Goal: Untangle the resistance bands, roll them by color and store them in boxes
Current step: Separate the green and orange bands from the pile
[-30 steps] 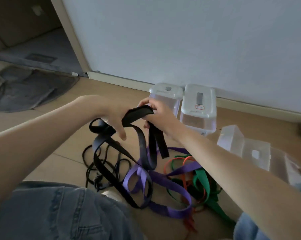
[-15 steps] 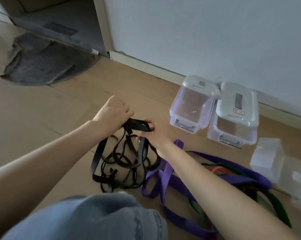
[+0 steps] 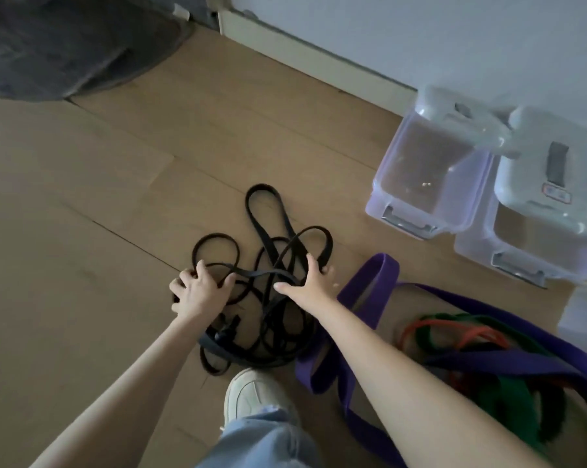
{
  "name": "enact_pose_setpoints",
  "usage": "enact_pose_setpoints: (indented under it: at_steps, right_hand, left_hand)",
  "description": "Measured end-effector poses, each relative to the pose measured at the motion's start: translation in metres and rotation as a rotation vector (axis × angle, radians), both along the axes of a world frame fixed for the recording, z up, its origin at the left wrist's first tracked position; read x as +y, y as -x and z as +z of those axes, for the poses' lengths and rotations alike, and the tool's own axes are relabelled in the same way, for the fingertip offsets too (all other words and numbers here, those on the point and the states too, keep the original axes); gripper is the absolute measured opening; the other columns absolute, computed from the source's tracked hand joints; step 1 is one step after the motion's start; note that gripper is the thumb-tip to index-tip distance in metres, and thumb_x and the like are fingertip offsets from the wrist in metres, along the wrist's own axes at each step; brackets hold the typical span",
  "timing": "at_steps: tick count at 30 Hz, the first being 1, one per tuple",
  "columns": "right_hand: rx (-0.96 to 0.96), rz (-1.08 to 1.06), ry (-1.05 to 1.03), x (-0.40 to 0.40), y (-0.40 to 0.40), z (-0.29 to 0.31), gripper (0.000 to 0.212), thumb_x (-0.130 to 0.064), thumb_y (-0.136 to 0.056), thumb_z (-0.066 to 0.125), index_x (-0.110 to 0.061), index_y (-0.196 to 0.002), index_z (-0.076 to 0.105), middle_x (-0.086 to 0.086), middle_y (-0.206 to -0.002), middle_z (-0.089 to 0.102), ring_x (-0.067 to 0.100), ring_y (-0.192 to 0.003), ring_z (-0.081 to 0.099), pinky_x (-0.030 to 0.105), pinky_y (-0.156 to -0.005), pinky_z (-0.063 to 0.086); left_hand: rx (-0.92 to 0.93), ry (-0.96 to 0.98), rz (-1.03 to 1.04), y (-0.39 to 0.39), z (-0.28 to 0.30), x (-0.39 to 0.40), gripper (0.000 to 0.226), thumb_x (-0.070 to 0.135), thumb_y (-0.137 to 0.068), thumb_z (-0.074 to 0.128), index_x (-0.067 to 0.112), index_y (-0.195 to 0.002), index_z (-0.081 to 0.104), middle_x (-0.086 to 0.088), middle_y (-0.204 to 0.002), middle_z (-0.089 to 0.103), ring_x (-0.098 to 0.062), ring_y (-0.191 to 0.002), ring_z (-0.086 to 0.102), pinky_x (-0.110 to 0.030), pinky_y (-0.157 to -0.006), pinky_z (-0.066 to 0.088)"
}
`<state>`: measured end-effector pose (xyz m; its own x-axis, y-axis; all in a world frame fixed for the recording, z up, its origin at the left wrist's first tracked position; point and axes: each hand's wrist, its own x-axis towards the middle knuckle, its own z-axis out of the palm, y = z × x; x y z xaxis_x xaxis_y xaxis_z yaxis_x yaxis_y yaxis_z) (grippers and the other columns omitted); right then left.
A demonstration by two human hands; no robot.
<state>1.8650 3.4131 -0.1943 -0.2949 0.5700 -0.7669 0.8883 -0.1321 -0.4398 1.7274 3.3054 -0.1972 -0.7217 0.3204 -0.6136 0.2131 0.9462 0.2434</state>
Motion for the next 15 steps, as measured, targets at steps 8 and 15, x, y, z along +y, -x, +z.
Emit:
enact_pose_setpoints:
  at_steps: [8, 15]
  right_hand:
    - [0.37, -0.263, 0.01, -0.049, 0.008, -0.019, 0.066, -0.009, -0.083, 0.065, -0.017, -0.14, 0.033, 0.008, -0.153, 0.003, 0.022, -0.136, 0.026, 0.012, -0.092, 0.027]
    - [0.832, -0.549, 0.059, -0.045, 0.028, -0.001, 0.065, 0.008, -0.076, 0.063, -0.029, -0.125, 0.041, -0.001, -0.124, 0.054, 0.011, -0.118, 0.051, 0.022, -0.099, 0.043]
  left_hand:
    - [-0.205, -0.159, 0.108, 0.009, -0.018, 0.035, 0.051, 0.028, -0.093, 0.048, 0.022, -0.141, 0.034, -0.011, -0.142, 0.038, -0.037, -0.126, 0.037, -0.034, -0.094, 0.035]
    - [-0.5, -0.667, 0.065, 0.0, 0.011, 0.085, 0.04, 0.007, -0.092, 0.051, 0.016, -0.13, 0.051, -0.007, -0.125, 0.059, -0.023, -0.116, 0.055, -0.039, -0.104, 0.041]
